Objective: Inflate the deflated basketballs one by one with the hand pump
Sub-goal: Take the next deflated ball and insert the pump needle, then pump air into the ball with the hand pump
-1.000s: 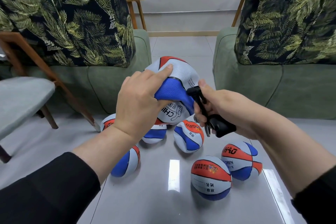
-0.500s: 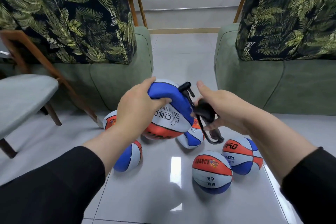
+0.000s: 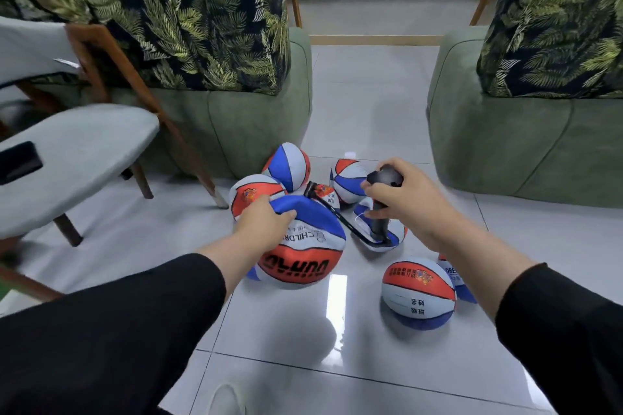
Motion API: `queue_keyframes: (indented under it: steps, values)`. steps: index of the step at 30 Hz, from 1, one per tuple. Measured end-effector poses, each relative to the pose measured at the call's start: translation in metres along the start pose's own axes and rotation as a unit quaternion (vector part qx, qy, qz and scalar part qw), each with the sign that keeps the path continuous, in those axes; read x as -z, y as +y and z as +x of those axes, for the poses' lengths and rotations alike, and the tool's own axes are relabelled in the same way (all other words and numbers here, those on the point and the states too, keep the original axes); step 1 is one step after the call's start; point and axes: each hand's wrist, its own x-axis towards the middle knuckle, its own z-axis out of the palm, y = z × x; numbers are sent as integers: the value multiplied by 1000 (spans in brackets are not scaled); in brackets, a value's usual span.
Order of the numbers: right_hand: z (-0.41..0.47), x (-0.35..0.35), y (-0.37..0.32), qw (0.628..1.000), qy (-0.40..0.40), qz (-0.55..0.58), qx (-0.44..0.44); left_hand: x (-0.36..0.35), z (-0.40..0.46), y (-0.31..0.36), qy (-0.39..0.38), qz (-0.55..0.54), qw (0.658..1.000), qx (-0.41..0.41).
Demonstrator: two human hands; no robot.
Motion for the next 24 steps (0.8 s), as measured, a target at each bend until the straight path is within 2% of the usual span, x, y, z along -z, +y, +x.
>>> queue_keyframes:
  steps: [4, 8, 10, 16, 22, 23, 24]
  values:
    - [-8, -8, 15, 999, 14, 50, 6, -49, -1, -38, -48, -58, 993, 86]
    - [-11, -15, 38, 991, 29, 124, -32, -107, -16, -71, -65, -84, 981, 165]
    - [-13, -19, 55, 991, 29, 117, -54, -128, -21, -82, -73, -87, 979, 170]
    - [-14, -24, 112, 982, 67, 119, -130, -150, -13, -94, -83, -34, 990, 110]
    - [-10, -26, 144, 969, 106, 172, -146, -170, -7, -110, -151, -26, 975, 160]
    - [-10, -27, 147, 968, 107, 172, -148, -169, -14, -107, -126, -1, 978, 165]
    - [-12, -28, 149, 968, 108, 172, -149, -168, -23, -102, -61, 27, 985, 159]
